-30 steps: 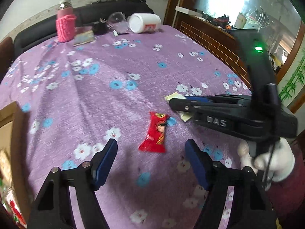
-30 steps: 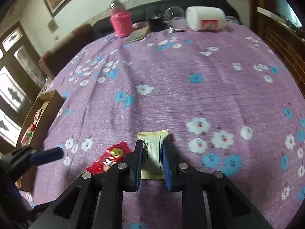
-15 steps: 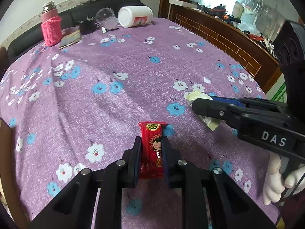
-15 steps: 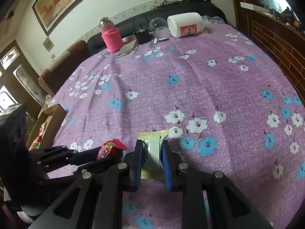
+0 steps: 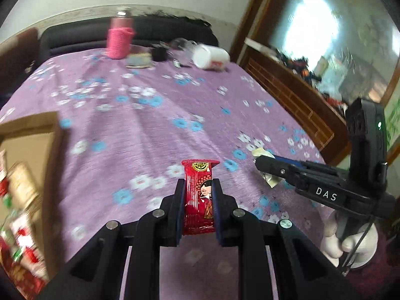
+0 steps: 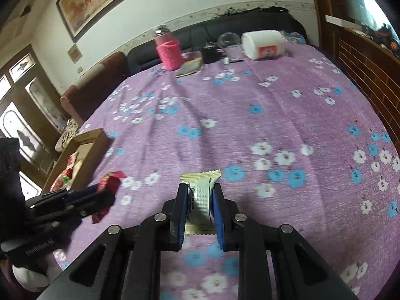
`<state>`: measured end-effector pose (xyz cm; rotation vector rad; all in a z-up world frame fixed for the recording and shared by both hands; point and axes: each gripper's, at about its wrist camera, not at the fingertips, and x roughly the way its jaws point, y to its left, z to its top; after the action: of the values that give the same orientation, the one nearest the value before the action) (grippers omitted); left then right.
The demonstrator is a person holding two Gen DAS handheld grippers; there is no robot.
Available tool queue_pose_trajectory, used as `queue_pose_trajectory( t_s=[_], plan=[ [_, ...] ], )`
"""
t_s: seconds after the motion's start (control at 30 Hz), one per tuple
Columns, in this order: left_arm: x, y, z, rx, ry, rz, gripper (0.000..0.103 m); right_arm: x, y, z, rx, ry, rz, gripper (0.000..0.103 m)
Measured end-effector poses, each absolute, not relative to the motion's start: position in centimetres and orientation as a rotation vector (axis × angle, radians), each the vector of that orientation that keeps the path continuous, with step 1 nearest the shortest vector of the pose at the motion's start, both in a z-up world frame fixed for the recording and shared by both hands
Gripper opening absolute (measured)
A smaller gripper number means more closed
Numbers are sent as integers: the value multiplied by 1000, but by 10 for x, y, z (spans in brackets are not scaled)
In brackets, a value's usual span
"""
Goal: Organize snacks
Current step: 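Carry both candies into the cardboard tray and open both grippers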
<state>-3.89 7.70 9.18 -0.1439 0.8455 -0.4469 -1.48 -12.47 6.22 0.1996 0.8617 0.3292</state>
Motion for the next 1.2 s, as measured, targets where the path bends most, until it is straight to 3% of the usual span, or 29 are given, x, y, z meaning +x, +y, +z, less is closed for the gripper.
queue_pose_trajectory(
  t_s=[0.5,1.0,1.2],
  plan=[
    [-57,278,99,-269,786,-59,19,-20,65,90,14,861,604,21],
    [-45,338,64,-368,851,12,20,31,188,51,-126,963,631,21],
    [-52,341,70,-405,818,-10,47,41,199,37,-165,969,611,22]
  ],
)
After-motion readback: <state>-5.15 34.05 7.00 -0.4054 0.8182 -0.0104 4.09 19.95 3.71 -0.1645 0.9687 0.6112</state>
